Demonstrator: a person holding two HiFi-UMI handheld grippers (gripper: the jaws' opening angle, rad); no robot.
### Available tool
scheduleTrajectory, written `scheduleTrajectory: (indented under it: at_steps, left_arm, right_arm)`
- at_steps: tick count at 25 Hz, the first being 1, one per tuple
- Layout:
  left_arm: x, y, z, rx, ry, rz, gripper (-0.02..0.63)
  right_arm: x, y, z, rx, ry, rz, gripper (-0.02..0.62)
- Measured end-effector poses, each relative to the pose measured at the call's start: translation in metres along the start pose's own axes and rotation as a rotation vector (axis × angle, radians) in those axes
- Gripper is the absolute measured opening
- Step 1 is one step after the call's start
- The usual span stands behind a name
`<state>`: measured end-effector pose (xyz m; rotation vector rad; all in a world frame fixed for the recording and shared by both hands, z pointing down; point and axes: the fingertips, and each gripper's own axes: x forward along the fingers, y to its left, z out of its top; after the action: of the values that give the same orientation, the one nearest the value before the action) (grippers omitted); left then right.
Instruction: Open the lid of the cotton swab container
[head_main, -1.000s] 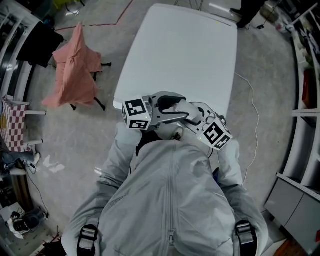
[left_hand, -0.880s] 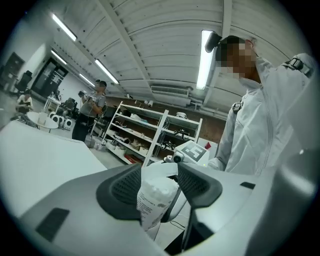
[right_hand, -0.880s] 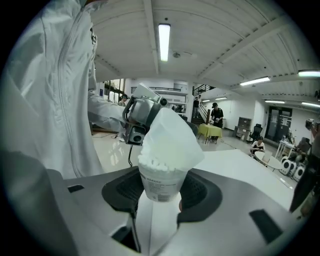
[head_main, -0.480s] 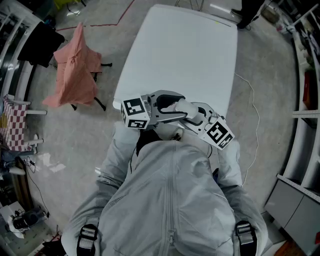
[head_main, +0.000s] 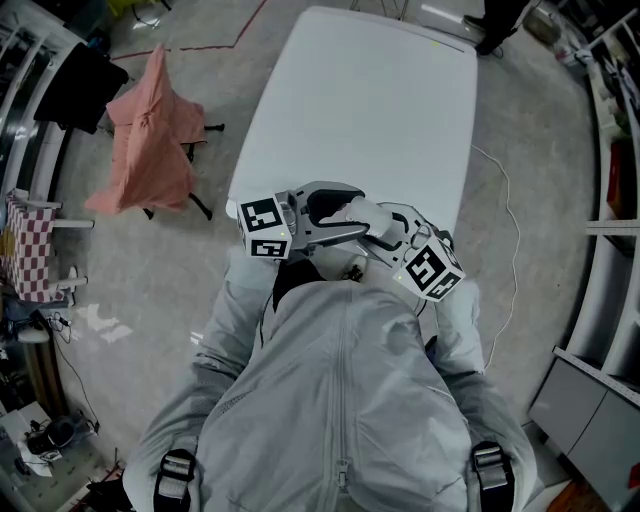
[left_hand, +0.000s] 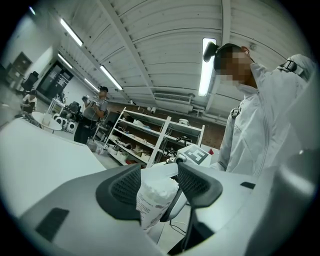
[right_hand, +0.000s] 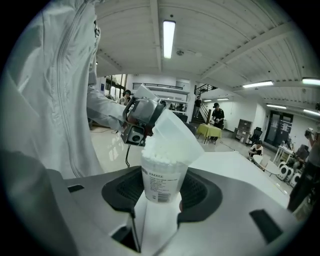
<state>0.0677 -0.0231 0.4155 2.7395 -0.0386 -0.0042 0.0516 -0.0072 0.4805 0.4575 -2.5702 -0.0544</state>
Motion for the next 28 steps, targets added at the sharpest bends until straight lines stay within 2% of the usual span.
scheduleTrajectory:
  at_steps: [2,6,8,13,18,21,28]
  left_arm:
    - [0.0,-0.002,-0.001,0.034,0.013,0.002,0.242]
    - [0.0,-0.006,0.001,0.168,0.075,0.014,0.242]
    - [-0.002,-0.005,0.004,0.193,0.072,0.013,0.242]
    - [-0.007,0.001,0.01,0.151,0.013,0.006,0.242]
    - [-0.009,0.002,0.006,0.114,0.064,-0.005,0.241]
    - [-0.014,0.006,0.008,0.09,0.05,-0.006,0.241]
    - [-0.017,0.011,0.01,0.126,0.028,0.003,0.244]
  right_arm:
    - [0.001,0.003,-0.001,0.023,-0.01,0.017,0.222]
    - [0.003,0.002,0.004,0.059,-0.027,0.04,0.222]
    - [0.005,0.001,0.008,0.072,-0.036,0.054,0.222]
    - [0.01,-0.002,0.015,0.081,-0.054,0.075,0.222]
    - [0.01,0.0,0.011,0.059,-0.018,0.08,0.222]
    - [0.018,0.001,0.013,0.063,-0.012,0.086,0.222]
    - [0.026,0.002,0.015,0.073,-0.02,0.117,0.222]
